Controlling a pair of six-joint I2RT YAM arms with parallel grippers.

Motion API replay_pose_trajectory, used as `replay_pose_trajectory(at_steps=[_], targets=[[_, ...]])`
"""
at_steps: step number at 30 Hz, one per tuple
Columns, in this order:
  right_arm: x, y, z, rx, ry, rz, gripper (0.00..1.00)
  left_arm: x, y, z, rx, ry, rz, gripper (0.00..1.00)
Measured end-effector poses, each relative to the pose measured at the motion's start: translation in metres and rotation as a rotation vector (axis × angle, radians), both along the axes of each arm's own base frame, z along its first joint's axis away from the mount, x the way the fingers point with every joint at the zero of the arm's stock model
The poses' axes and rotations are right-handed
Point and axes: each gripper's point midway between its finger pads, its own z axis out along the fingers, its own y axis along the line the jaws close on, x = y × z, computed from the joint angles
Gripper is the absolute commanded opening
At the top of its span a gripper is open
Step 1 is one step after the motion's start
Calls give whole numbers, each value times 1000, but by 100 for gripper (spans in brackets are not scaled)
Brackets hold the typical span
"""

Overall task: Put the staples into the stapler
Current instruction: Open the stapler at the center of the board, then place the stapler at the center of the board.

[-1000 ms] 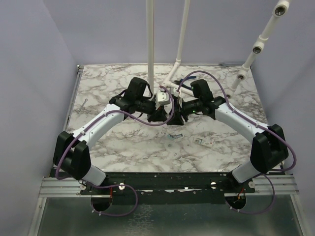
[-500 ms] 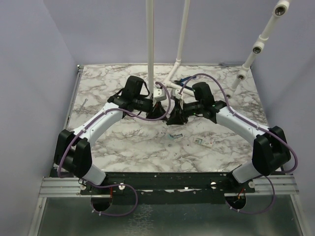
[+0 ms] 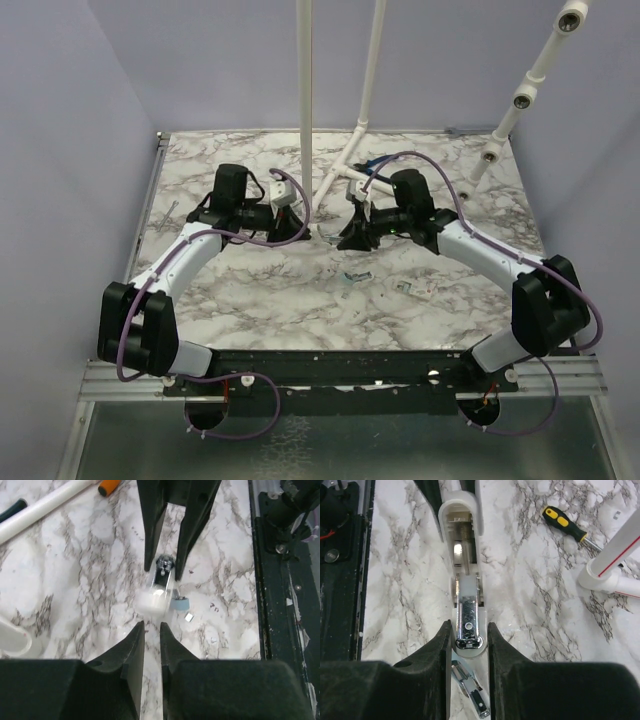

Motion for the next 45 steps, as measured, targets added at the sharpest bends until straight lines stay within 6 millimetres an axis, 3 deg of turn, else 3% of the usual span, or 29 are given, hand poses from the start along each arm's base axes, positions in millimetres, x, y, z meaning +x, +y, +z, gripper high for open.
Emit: replay_pose_trajectory(at_steps=[5, 9, 15, 26, 36, 45], targets=[[13, -12, -18, -62, 14, -74, 1, 6, 22, -18, 22, 32, 62, 0], [20, -20, -37, -113, 35, -104, 1, 7, 25, -26, 37, 5, 63, 0], [21, -20, -68, -187, 47, -91, 3, 11, 28, -33, 66, -40, 72, 35], [19, -3, -135, -298, 46, 38, 11, 6, 41, -52, 174, -48, 86, 40], [21, 8, -138, -305, -15, 97, 35, 8, 45, -53, 204, -68, 89, 46], [24, 3, -143, -337, -33, 81, 59, 9, 52, -61, 257, -95, 96, 63]])
